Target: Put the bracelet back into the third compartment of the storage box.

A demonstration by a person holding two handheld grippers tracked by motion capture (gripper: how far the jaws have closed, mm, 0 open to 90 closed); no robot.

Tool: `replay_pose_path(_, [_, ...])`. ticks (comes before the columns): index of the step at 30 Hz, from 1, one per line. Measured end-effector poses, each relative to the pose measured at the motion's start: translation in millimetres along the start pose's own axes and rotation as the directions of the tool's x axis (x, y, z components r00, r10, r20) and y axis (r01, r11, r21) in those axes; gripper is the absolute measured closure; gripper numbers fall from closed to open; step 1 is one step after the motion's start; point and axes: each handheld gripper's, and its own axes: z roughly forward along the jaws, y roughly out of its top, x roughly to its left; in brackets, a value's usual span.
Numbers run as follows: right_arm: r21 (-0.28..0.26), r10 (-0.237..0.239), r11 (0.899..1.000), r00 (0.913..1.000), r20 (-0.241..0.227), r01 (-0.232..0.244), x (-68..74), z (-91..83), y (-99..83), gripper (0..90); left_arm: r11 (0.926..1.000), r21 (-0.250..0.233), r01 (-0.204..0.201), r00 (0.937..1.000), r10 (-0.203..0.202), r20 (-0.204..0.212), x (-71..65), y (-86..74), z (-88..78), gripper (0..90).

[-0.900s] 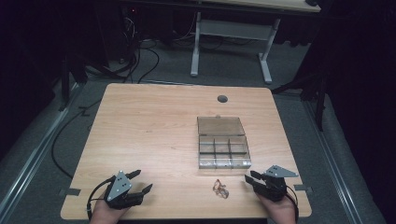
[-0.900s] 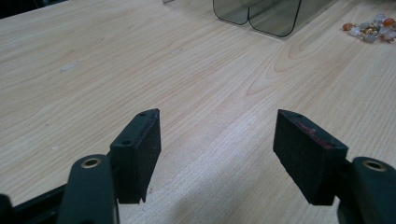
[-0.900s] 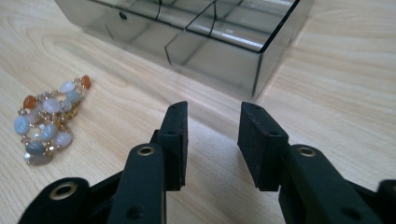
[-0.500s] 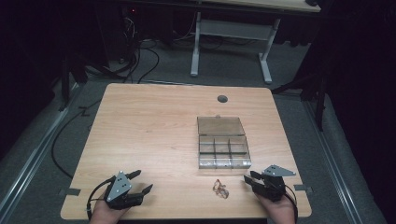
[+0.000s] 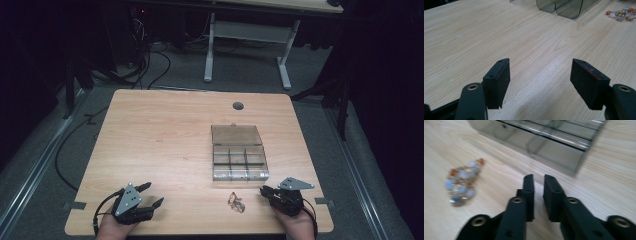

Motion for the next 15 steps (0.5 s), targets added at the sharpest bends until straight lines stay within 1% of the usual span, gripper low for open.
replay_pose_path(1, [0.001,-0.003,1.000,0.9999,-0.011,0.003,2.7,0.4,1.4,85.2,1.0000,0.001,0.000,1.0000,0.000,0.000,-0.1,0.0,0.1,32.9])
replay_pose_path(3, [0.010,-0.042,0.999,0.9984,-0.037,0.042,12.1,2.6,6.9,90.0,1.0000,0.001,-0.001,1.0000,0.001,0.001,0.0,0.1,0.1,32.9])
replay_pose_path(4, [0.010,-0.042,0.999,0.9984,-0.037,0.042,12.1,2.6,6.9,90.0,1.0000,0.001,-0.001,1.0000,0.001,0.001,0.0,0.0,0.1,32.9])
replay_pose_path(5, [0.014,-0.069,0.997,0.9950,-0.073,0.070,24.6,4.2,13.8,90.0,1.0000,0.001,-0.001,1.0000,0.001,0.001,-0.1,0.0,0.1,32.9])
replay_pose_path(6, [0.014,-0.069,0.997,0.9950,-0.073,0.070,24.6,4.2,13.8,90.0,1.0000,0.001,-0.001,1.0000,0.001,0.000,0.0,0.0,0.0,32.9])
replay_pose_path(7, [0.003,-0.093,0.996,0.9910,-0.097,0.094,35.8,5.4,19.2,90.0,1.0000,0.001,-0.002,1.0000,0.002,0.000,-0.1,0.0,0.0,32.9])
replay_pose_path(8, [0.003,-0.093,0.996,0.9910,-0.097,0.094,35.8,5.4,19.2,90.0,1.0000,0.000,-0.002,1.0000,0.002,0.001,-0.1,0.0,0.0,32.9])
replay_pose_path(9, [-0.001,-0.124,0.992,0.9840,-0.128,0.125,51.2,8.2,25.7,90.0,1.0000,0.000,-0.002,1.0000,0.002,0.002,-0.1,0.0,0.0,32.9])
replay_pose_path(10, [-0.001,-0.124,0.992,0.9840,-0.128,0.125,51.2,8.2,25.7,90.0,1.0000,0.000,-0.002,1.0000,0.002,0.001,-0.2,0.0,0.0,32.9])
replay_pose_path(11, [-0.003,-0.160,0.987,0.9760,-0.147,0.161,63.1,12.1,30.1,89.6,1.0000,-0.001,-0.002,1.0000,0.002,0.001,-0.2,0.0,-0.1,32.9])
replay_pose_path(12, [-0.003,-0.160,0.987,0.9760,-0.147,0.161,63.1,12.1,30.1,89.6,1.0000,-0.001,-0.002,1.0000,0.002,0.001,-0.2,0.0,-0.1,32.9])
replay_pose_path(14, [-0.006,-0.181,0.983,0.9662,-0.184,0.183,75.9,17.5,33.8,89.5,1.0000,-0.001,-0.002,1.0000,0.002,0.001,-0.2,0.0,-0.2,32.9])
replay_pose_path(15, [-0.003,-0.189,0.981,0.9635,-0.189,0.192,79.5,19.6,34.5,89.5,1.0000,-0.002,-0.002,1.0000,0.002,0.001,-0.2,-0.1,-0.2,32.9])
